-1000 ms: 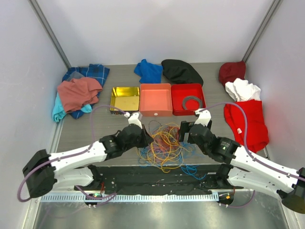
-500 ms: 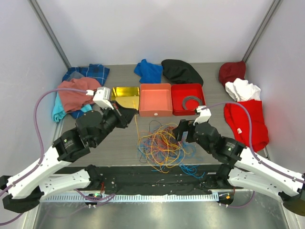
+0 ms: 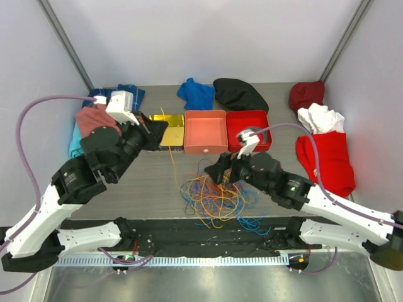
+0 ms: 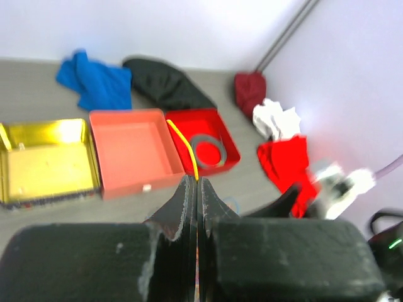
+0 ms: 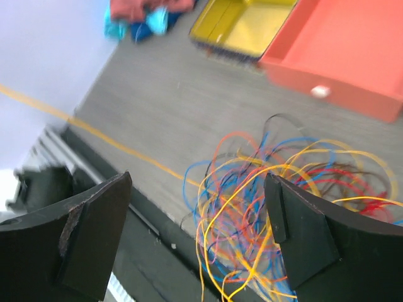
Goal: Untangle the cables
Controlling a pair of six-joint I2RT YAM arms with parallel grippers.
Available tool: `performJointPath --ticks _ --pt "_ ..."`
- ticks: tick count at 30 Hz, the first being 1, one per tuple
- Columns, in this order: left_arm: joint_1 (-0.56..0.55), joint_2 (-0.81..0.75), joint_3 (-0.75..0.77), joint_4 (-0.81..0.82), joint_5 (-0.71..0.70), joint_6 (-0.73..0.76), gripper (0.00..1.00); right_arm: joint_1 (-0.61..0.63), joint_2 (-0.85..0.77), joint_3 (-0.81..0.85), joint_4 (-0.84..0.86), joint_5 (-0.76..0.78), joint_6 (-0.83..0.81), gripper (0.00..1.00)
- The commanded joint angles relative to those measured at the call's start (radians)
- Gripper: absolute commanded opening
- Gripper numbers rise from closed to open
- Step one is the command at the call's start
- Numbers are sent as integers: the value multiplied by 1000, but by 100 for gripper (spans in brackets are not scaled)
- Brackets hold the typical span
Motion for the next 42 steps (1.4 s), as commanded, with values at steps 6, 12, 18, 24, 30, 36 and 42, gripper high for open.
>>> performJointPath --ticks 6,12,18,24,30,36,42 --pt "-3 124 341 -21 -44 127 0 236 159 46 92 100 -83 96" --pt "-2 219 599 -34 -35 194 0 261 160 23 122 98 -81 97" --pt "-3 278 803 -12 2 253 0 284 200 23 151 110 -83 96" --pt "-2 299 861 21 26 276 0 284 231 38 181 118 -100 97" --pt "-3 292 823 22 26 274 0 287 278 80 190 106 -114 97" --pt "-2 241 644 17 6 254 0 285 236 57 170 173 -101 97" --pt "-2 128 209 -55 -128 129 0 288 29 23 7 346 -74 97"
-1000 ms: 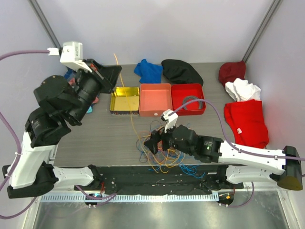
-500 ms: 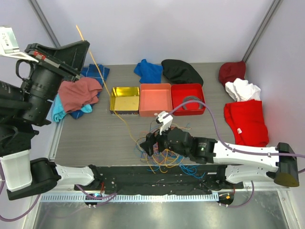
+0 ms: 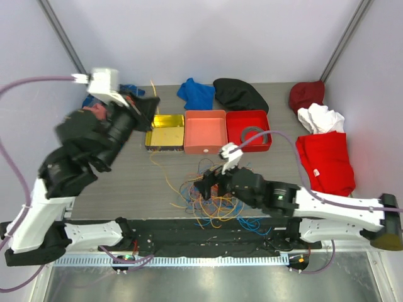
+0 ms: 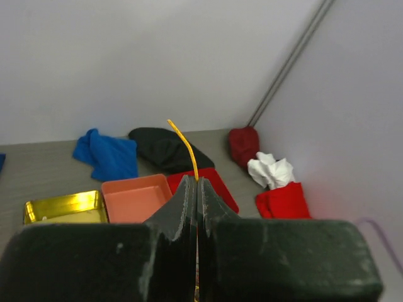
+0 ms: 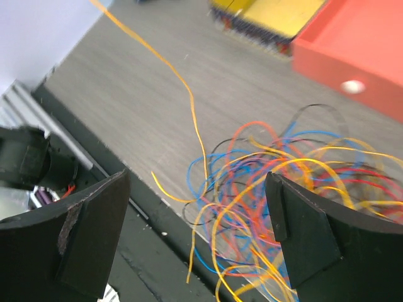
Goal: Untangle the cables
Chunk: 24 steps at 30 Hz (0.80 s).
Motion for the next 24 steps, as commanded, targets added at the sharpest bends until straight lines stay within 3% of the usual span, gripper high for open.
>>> performJointPath --ticks 1,4,8,12,17,24 --pt "-3 -72 -286 -70 -130 -116 0 5 -224 -5 -95 176 21 97" --pt "-2 -102 -473 -105 -188 -207 0 5 -285 -21 -161 198 30 97" --pt "-2 -152 -513 -76 -179 -218 0 5 -258 -55 -142 151 41 97" --pt "-2 -99 -321 -65 -149 -155 0 6 -137 -69 -39 85 36 97" --pt "-2 47 53 -65 -9 -84 0 5 9 -31 96 28 -3 97" --pt "-3 179 292 -24 141 -63 0 11 159 89 157 2 -88 97"
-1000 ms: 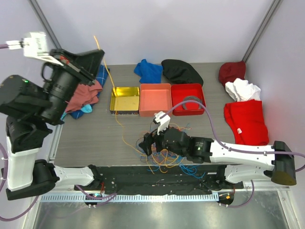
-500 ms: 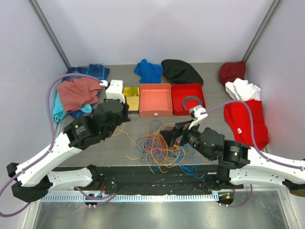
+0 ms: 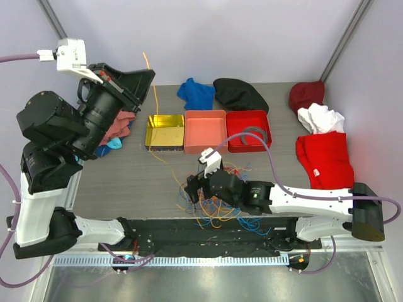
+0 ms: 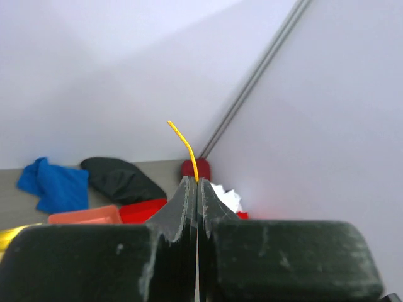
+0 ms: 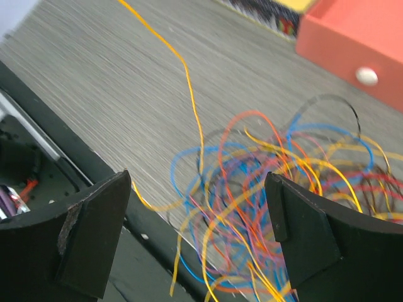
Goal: Untangle the cables
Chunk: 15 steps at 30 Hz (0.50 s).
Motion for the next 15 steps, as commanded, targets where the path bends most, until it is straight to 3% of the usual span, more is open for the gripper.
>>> performJointPath --ticks 1,10,15 --pt "-4 82 82 28 122 31 0 8 37 102 142 -16 -65 97" --pt "-2 100 153 65 177 31 0 8 156 136 278 -20 -132 97" --pt "-2 97 157 65 191 28 0 7 244 152 378 89 -139 97"
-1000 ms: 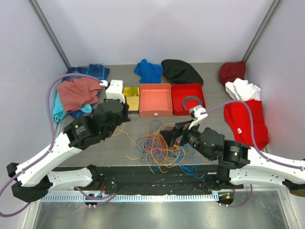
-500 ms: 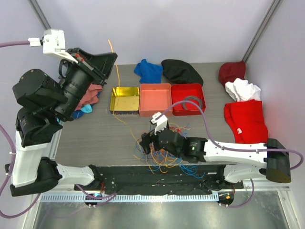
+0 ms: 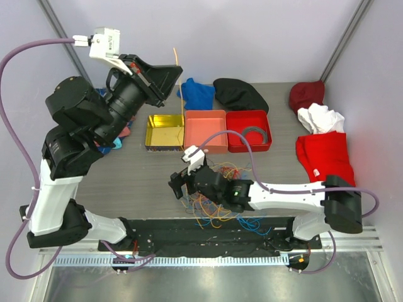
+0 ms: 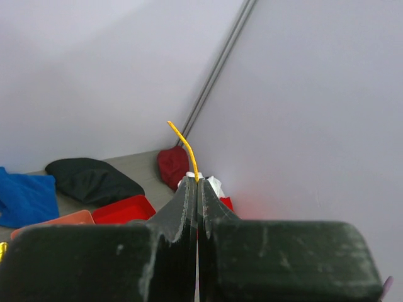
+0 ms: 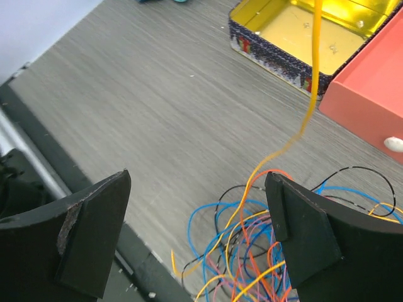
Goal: Untangle the cables
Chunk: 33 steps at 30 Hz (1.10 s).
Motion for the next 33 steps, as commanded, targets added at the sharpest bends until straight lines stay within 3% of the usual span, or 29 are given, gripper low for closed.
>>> performJointPath --ticks 1,7,17,20,21,23,24,25,26,29,33 --pt "-2 -31 38 44 36 20 0 4 59 54 147 127 -20 97" --pt "-2 -51 8 46 30 22 0 3 105 53 252 236 -23 97" --pt "-4 -64 -14 42 30 23 0 4 120 40 342 265 -54 94" --pt "-2 -68 -26 41 25 25 0 4 123 39 367 274 -56 67" --pt "-3 -74 -31 42 22 23 0 4 117 37 370 282 -56 50" --pt "-4 -82 -55 42 11 25 0 3 103 33 364 299 -54 28" --pt "-2 -97 -67 42 5 25 0 4 77 30 358 317 -54 13" --pt "-2 -108 -84 44 -4 25 0 3 60 28 330 332 -51 6" --pt "-2 -120 -134 50 -25 23 0 4 37 33 310 345 -48 1" --pt "-3 -189 -244 68 -71 19 0 4 -75 49 186 380 -50 1" --pt "-2 -289 -527 114 -157 -27 1 4 -237 138 28 412 -100 1"
